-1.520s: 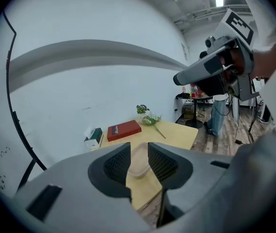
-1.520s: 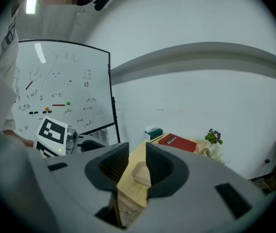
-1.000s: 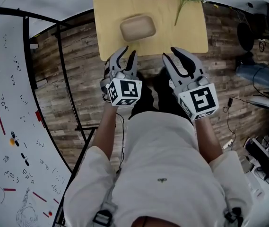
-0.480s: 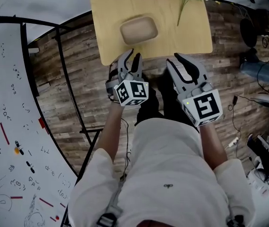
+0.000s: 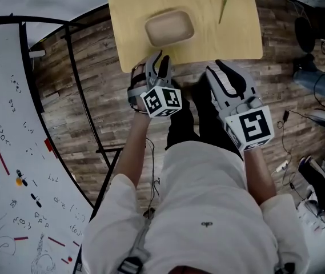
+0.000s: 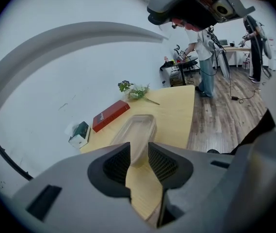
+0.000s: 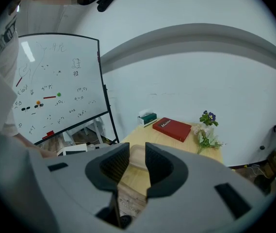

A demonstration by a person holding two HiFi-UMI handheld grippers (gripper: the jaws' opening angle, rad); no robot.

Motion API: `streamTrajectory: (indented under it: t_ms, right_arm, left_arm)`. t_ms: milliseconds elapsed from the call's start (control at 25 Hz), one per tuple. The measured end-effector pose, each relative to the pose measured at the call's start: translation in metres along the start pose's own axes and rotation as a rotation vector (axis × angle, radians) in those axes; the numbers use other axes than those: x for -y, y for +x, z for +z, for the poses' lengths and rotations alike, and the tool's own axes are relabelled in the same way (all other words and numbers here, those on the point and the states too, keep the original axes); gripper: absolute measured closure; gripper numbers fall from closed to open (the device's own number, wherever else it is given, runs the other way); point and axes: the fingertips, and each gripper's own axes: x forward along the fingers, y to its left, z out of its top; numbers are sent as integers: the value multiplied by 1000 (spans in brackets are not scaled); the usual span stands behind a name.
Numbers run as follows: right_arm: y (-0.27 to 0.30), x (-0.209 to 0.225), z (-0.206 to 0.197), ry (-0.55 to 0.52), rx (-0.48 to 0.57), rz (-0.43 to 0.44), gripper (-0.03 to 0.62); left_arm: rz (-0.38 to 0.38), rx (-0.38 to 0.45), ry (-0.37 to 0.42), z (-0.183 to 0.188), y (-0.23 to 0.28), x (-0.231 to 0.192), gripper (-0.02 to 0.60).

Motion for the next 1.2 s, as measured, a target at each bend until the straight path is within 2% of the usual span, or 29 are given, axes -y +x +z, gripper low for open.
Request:
streamTrajectory:
  t_ms: [560,760,1200]
  right_arm:
    - [-7,16,-20,39,-40,-34,490]
    - [-9,16,-21,53,-38,-36,491]
    - [-12,17,-26,65,-47,-45,496]
  left_arm:
    - [60,-65,169,-21,31,11,479]
    - [96,-98,316,-26,36,12,479]
    - [123,-124,324,-30,44,7,479]
